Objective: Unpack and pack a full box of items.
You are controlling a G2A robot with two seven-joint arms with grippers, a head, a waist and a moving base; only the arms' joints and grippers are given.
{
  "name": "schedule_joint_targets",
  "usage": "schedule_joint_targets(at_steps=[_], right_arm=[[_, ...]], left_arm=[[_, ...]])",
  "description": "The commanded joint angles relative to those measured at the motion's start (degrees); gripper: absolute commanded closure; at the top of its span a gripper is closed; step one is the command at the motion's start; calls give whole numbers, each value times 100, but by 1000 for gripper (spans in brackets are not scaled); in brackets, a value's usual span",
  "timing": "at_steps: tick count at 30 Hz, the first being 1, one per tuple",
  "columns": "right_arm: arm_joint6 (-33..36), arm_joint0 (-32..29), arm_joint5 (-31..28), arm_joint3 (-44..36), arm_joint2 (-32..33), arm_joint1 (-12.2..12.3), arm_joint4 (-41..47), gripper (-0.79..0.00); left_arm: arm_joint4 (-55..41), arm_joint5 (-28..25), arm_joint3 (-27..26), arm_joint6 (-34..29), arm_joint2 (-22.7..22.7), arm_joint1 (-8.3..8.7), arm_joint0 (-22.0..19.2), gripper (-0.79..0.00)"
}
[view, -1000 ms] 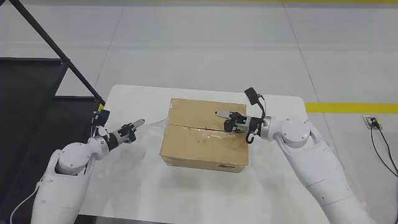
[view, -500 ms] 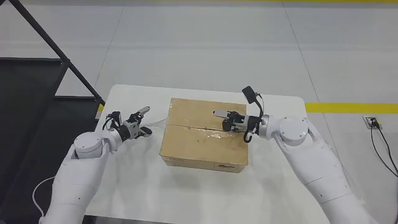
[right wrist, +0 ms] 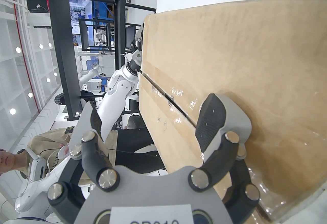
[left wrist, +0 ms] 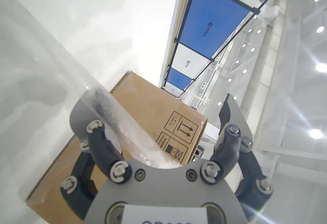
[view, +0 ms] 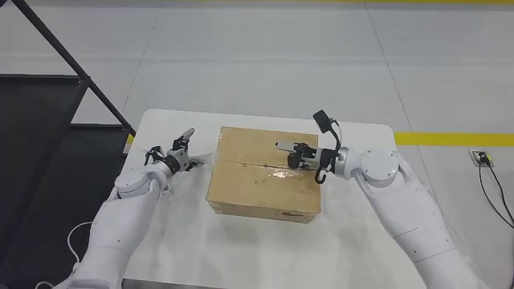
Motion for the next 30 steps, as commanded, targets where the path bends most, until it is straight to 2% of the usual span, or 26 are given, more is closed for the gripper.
schedule_joint_targets(at_steps=[1,5,9,17,23,30], right_arm=[[-1,5,3,-1,-6,-3,-2,-785],[4,17,30,-7,-12,-4,-28,-785],[-1,1,62,-49,0,1,-47,-785],[5,-38,89,-87,31,12,-57,-785],[28,-11,59,-61,2,1,-53,-785],[49,35,28,-6,-29,-14,-45,-785]], left_arm=[[-125,-252,56,7,-12,-36,-24,-785],[-341,-1022,107,-209,-55,-92,-13,-785],[-413,-1546,103,-246,-87,-116,26,-785],[-94,-2370,-197,604,-199,-62,271,-785],[472,-2824,-929,1198,-351,70,699,-785],[1316,-2925,-2187,1714,-519,216,1377,-785]])
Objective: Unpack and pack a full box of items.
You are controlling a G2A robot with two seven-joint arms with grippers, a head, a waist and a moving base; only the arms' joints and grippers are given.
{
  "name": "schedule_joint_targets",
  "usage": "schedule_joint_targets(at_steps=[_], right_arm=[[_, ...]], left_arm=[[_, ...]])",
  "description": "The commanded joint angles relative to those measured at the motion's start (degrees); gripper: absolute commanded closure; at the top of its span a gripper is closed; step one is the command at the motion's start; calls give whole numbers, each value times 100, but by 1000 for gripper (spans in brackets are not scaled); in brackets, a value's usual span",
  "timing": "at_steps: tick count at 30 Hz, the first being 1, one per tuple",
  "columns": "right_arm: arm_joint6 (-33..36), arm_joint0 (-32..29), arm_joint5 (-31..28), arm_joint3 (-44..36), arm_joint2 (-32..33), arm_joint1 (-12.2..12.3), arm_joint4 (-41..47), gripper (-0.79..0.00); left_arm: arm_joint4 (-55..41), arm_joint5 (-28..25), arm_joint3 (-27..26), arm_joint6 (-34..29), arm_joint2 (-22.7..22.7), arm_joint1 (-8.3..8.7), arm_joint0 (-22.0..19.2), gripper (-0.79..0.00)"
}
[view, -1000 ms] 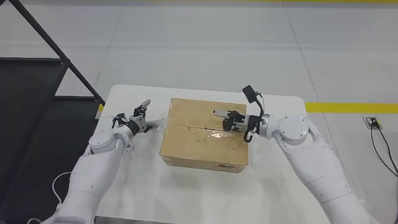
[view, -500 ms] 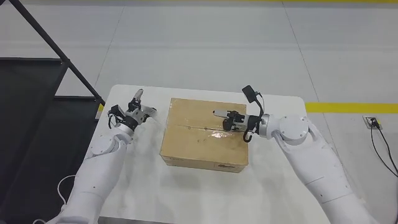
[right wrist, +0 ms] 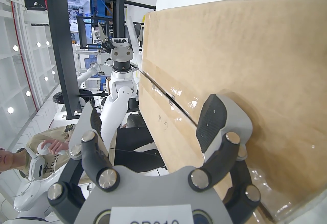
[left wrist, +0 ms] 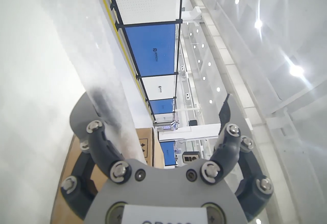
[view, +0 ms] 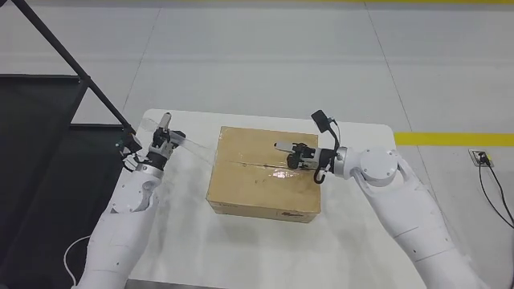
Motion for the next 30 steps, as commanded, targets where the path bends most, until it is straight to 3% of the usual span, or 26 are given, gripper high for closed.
schedule_joint_targets(at_steps=[1,8,14,23,30], right_arm=[[4,6,-8,13,-5,-4,11,-785],[-55,5,-69,63,9,-12,56,-785],[-80,-35,-95,25,43,-5,71,-785],[-92,-74,-156,-11,64,-3,93,-785],[-111,-150,-200,-160,128,21,61,-785]], left_arm=[[192,-4,-402,134,-55,31,222,-785],[884,80,-1935,715,-358,135,1139,-785],[1513,380,-2710,1325,-514,165,1645,-785],[1964,638,-3279,1662,-601,168,2017,-785],[2039,1161,-3042,1188,-549,176,1790,-785]])
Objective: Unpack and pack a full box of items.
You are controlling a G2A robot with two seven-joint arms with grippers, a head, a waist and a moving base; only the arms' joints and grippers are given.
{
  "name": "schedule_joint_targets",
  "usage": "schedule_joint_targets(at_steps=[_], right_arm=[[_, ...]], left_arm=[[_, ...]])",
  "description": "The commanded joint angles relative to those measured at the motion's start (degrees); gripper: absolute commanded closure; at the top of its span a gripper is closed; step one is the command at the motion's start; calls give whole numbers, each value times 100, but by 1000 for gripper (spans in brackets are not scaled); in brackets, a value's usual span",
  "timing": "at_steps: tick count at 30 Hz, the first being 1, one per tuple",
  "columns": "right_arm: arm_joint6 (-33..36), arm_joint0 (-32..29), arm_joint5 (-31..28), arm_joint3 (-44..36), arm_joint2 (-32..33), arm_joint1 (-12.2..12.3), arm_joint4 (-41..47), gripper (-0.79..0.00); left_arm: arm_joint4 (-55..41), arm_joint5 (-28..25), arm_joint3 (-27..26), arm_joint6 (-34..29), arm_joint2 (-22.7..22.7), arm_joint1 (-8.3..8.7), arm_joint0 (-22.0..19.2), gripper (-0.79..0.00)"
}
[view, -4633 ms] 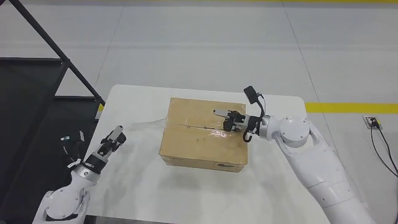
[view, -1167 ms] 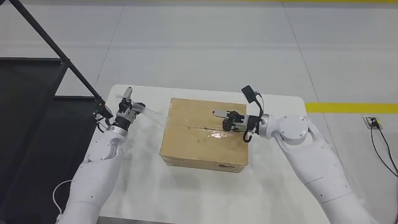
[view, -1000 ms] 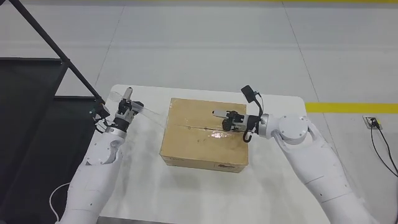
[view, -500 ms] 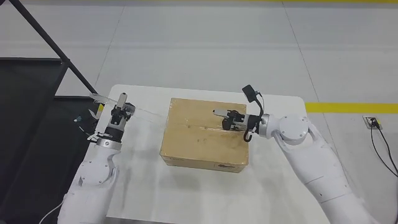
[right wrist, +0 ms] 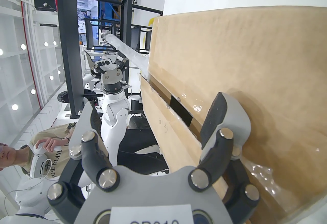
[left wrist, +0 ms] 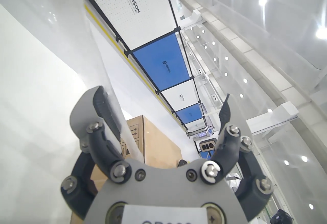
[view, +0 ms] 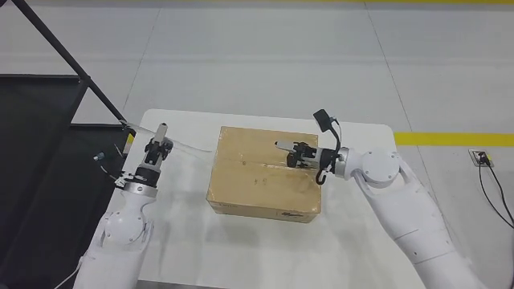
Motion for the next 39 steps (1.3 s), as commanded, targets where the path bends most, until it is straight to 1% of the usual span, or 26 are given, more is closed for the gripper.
schedule_joint_targets(at_steps=[1,4,6,11,20,24,28,35,39], right_arm=[[2,-21,16,-35,17,7,-9,-785],[5,-49,36,-73,43,19,-30,-785],[0,-67,44,-90,60,26,-31,-785],[8,-80,79,-105,70,30,-29,-785],[27,4,92,-34,3,5,-19,-785],[28,52,90,-1,-32,-9,-19,-785],[26,82,96,22,-49,-17,-25,-785],[22,109,129,8,-64,-22,-55,-785],[26,112,149,1,-70,-24,-58,-785]], left_arm=[[-50,228,143,-241,44,-1,-121,-785],[-57,469,455,-522,120,-4,-325,-785],[-385,554,694,-930,165,-15,-428,-785],[-454,713,1029,-1325,207,-6,-508,-785],[-512,1088,1041,-1895,166,44,-350,-785],[-609,1264,1103,-2239,243,45,-415,-785],[-583,1291,1136,-2297,352,35,-430,-785],[-614,1495,1374,-2412,536,5,-670,-785],[-694,1606,1715,-2451,640,-26,-935,-785]])
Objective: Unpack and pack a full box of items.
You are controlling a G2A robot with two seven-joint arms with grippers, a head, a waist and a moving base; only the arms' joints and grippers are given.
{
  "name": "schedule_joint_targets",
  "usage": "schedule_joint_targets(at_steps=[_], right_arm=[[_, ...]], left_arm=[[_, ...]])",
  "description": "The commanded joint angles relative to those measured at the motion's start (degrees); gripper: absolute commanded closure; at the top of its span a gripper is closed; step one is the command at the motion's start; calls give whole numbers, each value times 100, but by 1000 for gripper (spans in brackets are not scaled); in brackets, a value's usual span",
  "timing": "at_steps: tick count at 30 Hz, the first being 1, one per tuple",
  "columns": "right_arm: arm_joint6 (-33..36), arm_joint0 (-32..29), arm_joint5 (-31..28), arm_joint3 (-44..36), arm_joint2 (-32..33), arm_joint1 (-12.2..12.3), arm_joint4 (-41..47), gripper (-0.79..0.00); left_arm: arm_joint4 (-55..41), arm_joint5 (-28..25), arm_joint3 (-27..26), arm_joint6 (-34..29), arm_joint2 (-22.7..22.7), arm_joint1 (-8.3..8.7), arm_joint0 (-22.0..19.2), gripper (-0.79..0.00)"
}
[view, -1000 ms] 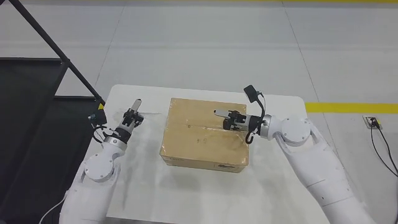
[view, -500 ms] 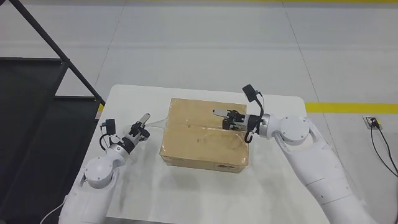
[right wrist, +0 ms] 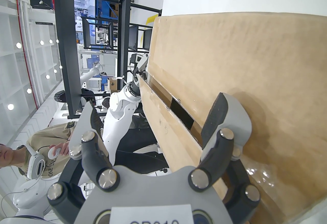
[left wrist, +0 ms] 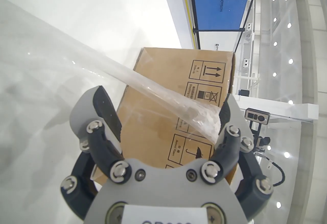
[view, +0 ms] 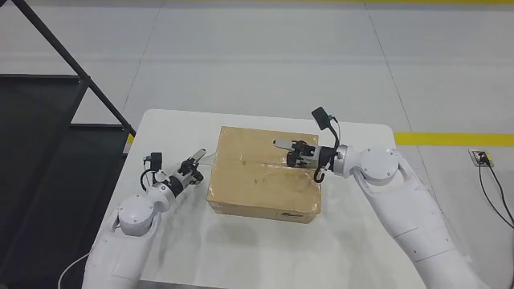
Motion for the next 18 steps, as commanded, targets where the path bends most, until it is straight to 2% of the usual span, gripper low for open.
schedule_joint_targets(at_steps=[1,11,14,18], right_arm=[[0,4,13,-2,-3,-1,-2,-785],[-41,-79,72,-134,65,26,-63,-785],[-47,-121,97,-191,93,39,-85,-785],[-59,-168,132,-254,129,53,-99,-785]], left_arm=[[-88,35,229,-39,52,-21,-163,-785],[-1080,-11,1877,-367,219,-207,-1277,-785],[-1357,-317,2216,-547,202,-244,-1499,-785],[-1579,-977,2355,-557,154,-271,-1542,-785]])
